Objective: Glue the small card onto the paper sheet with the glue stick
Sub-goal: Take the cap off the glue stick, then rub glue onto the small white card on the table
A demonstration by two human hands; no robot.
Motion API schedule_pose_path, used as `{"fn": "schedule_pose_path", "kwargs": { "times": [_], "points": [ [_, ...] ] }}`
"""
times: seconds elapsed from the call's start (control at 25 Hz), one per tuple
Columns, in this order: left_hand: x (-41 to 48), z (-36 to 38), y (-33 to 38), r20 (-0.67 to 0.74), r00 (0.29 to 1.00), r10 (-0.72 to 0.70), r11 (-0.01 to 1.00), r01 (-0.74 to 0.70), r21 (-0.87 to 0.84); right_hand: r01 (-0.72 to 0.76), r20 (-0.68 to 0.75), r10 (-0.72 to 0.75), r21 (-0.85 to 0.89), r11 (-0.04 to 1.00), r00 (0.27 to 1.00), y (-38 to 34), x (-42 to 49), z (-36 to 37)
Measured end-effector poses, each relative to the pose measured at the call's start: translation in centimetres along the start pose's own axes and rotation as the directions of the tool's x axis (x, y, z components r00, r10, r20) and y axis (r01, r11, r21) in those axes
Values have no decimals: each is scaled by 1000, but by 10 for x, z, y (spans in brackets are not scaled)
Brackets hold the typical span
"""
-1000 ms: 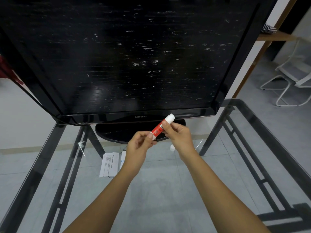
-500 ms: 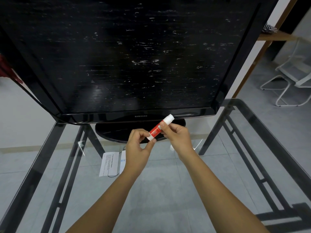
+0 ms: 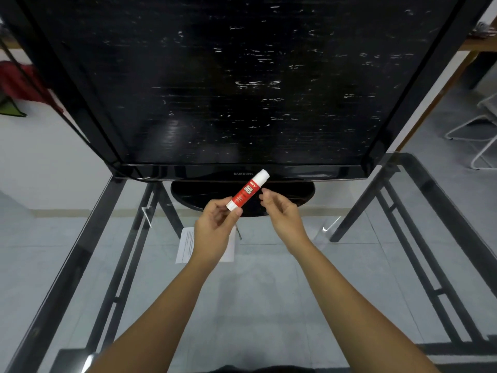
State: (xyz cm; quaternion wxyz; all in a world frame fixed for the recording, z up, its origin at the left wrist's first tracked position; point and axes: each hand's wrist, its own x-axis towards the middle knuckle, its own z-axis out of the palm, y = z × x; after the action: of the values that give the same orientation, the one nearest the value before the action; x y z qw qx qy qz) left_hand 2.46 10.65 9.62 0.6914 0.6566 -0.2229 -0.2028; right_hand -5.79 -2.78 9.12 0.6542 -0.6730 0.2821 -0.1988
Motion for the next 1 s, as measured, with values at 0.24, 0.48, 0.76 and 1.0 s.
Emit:
{"fn": "schedule_pose_path", "kwargs": {
  "times": [0.24, 0.48, 0.76, 1.0],
  "points": [
    [-4, -30, -4, -53, 998, -31, 999, 33, 22, 32, 1, -35, -471, 882, 999, 52, 16, 19],
    [-20, -73, -20, -162, 982, -101, 991, 114, 74, 191, 296, 161, -862, 470, 942, 105, 20, 61],
    [-21, -87, -31, -152, 980, -132, 986, 146, 86, 258, 332, 246, -922, 290, 911, 130, 16, 69],
    [-20, -83, -50, -68, 979, -194, 977, 199, 81, 213, 295, 201, -912, 350, 934, 139, -7, 40]
  ]
}}
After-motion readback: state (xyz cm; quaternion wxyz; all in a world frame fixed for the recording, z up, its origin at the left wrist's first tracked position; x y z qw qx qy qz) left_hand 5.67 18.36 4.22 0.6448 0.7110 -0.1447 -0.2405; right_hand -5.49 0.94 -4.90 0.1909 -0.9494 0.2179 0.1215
